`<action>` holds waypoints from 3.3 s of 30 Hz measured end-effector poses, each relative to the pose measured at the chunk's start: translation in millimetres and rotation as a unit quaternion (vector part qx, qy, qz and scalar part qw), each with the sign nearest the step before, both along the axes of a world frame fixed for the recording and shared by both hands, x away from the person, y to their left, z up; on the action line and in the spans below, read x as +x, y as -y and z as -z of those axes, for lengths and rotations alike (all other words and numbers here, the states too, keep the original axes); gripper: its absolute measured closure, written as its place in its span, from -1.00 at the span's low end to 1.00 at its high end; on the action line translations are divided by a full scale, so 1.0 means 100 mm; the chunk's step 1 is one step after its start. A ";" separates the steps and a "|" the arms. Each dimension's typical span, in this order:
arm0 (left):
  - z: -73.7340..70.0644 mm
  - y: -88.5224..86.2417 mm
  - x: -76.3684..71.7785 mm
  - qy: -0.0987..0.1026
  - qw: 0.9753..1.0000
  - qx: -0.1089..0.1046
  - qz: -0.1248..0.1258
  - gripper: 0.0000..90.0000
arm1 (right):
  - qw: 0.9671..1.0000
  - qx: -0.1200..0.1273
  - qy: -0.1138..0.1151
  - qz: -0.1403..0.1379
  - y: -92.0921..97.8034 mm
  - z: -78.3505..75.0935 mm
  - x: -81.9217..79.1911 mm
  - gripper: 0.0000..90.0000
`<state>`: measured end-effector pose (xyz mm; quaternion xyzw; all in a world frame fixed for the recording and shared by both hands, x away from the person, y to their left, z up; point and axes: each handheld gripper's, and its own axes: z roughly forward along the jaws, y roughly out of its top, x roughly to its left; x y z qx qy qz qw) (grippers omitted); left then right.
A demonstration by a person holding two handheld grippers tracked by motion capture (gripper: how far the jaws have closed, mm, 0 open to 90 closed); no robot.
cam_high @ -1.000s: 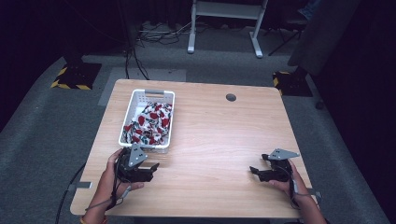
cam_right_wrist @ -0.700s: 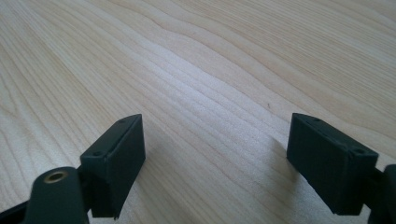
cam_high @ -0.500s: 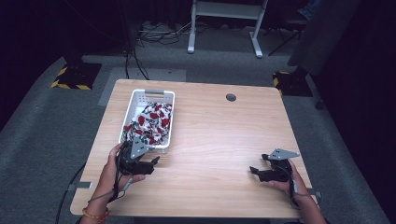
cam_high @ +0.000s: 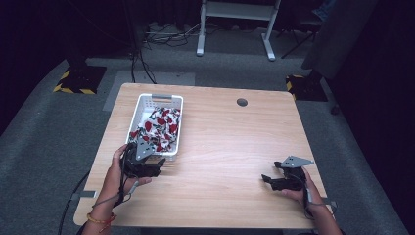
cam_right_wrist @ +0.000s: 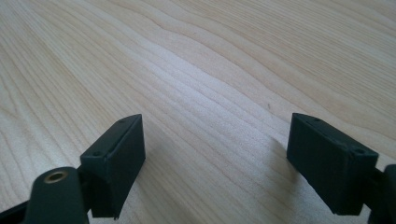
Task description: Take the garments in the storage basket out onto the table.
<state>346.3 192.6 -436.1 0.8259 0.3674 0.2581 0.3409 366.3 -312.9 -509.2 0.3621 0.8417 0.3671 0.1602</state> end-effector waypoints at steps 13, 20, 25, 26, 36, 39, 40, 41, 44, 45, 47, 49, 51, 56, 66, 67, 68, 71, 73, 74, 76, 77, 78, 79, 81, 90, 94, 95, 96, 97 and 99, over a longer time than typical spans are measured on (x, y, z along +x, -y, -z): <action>-0.09 -0.06 0.10 0.005 1.000 -0.003 -0.009 -0.56 | 1.000 0.000 0.001 0.001 0.00 0.00 0.00 -0.57; -0.14 -0.07 0.19 0.009 1.000 0.003 -0.013 -0.56 | 1.000 0.000 0.000 0.002 0.00 0.00 0.00 -0.57; -0.18 -0.13 0.27 0.011 1.000 0.003 -0.025 -0.57 | 1.000 0.000 0.000 0.001 0.00 0.00 0.00 -0.57; -0.19 -0.14 0.29 0.011 1.000 0.003 -0.026 -0.57 | 1.000 0.000 0.000 0.001 0.00 0.00 0.00 -0.57; -0.23 -0.23 0.49 0.005 0.999 0.004 -0.041 -0.59 | 1.000 0.000 0.000 0.000 0.00 0.00 0.00 -0.57; -0.21 -0.24 0.59 -0.002 0.999 0.009 -0.046 -0.59 | 1.000 0.000 0.000 0.000 0.00 0.00 0.00 -0.57; -0.20 -0.25 0.62 0.002 0.999 0.010 -0.050 -0.60 | 1.000 0.000 0.000 0.000 0.00 0.00 0.00 -0.57; -0.19 -0.25 0.64 0.004 0.999 0.013 -0.051 -0.60 | 1.000 0.000 0.000 0.000 0.00 0.00 0.00 -0.57; -0.16 -0.27 0.73 -0.005 0.999 0.007 -0.052 -0.60 | 1.000 0.000 0.000 0.000 0.00 0.00 0.00 -0.57; -0.16 -0.27 0.75 -0.006 0.999 0.008 -0.052 -0.60 | 1.000 0.000 0.000 -0.001 0.00 0.00 0.00 -0.57; -0.15 -0.27 0.80 -0.008 0.998 0.008 -0.055 -0.60 | 1.000 0.000 0.000 -0.001 0.00 0.00 0.01 -0.57; -0.15 -0.27 0.84 -0.010 0.998 0.008 -0.054 -0.60 | 1.000 0.000 0.000 -0.001 0.00 0.00 0.01 -0.57; -0.16 -0.27 0.89 -0.010 0.998 0.015 -0.059 -0.60 | 1.000 0.000 0.000 0.000 0.00 0.00 0.00 -0.57; -0.16 -0.27 0.99 -0.022 0.998 0.023 -0.058 -0.61 | 1.000 0.000 0.000 -0.001 -0.01 0.00 0.01 -0.57; -0.05 -0.22 1.15 -0.055 0.997 0.028 -0.051 -0.62 | 1.000 0.000 0.000 -0.002 0.00 0.00 0.00 -0.57; -0.04 -0.21 1.16 -0.057 0.997 0.031 -0.052 -0.62 | 1.000 0.000 0.000 -0.002 0.00 0.00 0.00 -0.57; -0.03 -0.21 1.16 -0.059 0.996 0.032 -0.050 -0.62 | 1.000 0.000 0.000 -0.002 0.00 0.00 0.00 -0.57; -0.02 -0.19 1.19 -0.062 0.996 0.032 -0.051 -0.62 | 1.000 0.000 0.000 -0.002 0.00 0.00 0.00 -0.57; -0.02 -0.17 1.20 -0.063 0.996 0.033 -0.049 -0.61 | 1.000 0.000 0.000 -0.003 0.00 0.00 0.01 -0.57; -0.02 -0.16 1.20 -0.064 0.996 0.036 -0.047 -0.61 | 1.000 0.000 0.000 -0.003 0.00 0.00 0.01 -0.57; -0.01 -0.13 1.22 -0.067 0.996 0.042 -0.044 -0.61 | 1.000 0.000 0.000 -0.003 0.00 0.00 0.01 -0.57; -0.01 -0.12 1.23 -0.069 0.996 0.044 -0.044 -0.61 | 1.000 0.000 0.000 -0.003 0.00 0.00 0.01 -0.57; 0.00 -0.11 1.24 -0.072 0.995 0.046 -0.043 -0.61 | 1.000 0.000 0.000 -0.003 0.00 0.00 0.01 -0.57; 0.01 -0.11 1.25 -0.076 0.995 0.046 -0.042 -0.61 | 1.000 0.000 0.000 -0.003 0.00 0.00 0.01 -0.57; 0.01 -0.09 1.27 -0.078 0.995 0.053 -0.041 -0.61 | 1.000 0.000 0.000 -0.003 0.00 0.00 0.01 -0.57; 0.04 -0.02 1.32 -0.094 0.992 0.076 -0.032 -0.56 | 1.000 0.000 0.000 -0.004 0.00 0.00 0.01 -0.57; 0.05 0.01 1.34 -0.097 0.992 0.079 -0.027 -0.55 | 1.000 0.000 0.000 -0.004 0.00 0.00 0.01 -0.57; 0.05 0.02 1.34 -0.098 0.992 0.081 -0.026 -0.55 | 1.000 0.000 0.000 -0.004 0.00 0.00 0.01 -0.57; 0.05 0.02 1.35 -0.100 0.991 0.082 -0.026 -0.55 | 1.000 0.000 0.000 -0.004 0.00 0.00 0.01 -0.57; 0.05 0.03 1.36 -0.100 0.991 0.082 -0.025 -0.55 | 1.000 0.000 0.000 -0.004 0.00 0.00 0.01 -0.57; 0.05 0.04 1.37 -0.101 0.991 0.084 -0.027 -0.54 | 1.000 0.000 0.000 -0.004 0.00 0.00 0.01 -0.57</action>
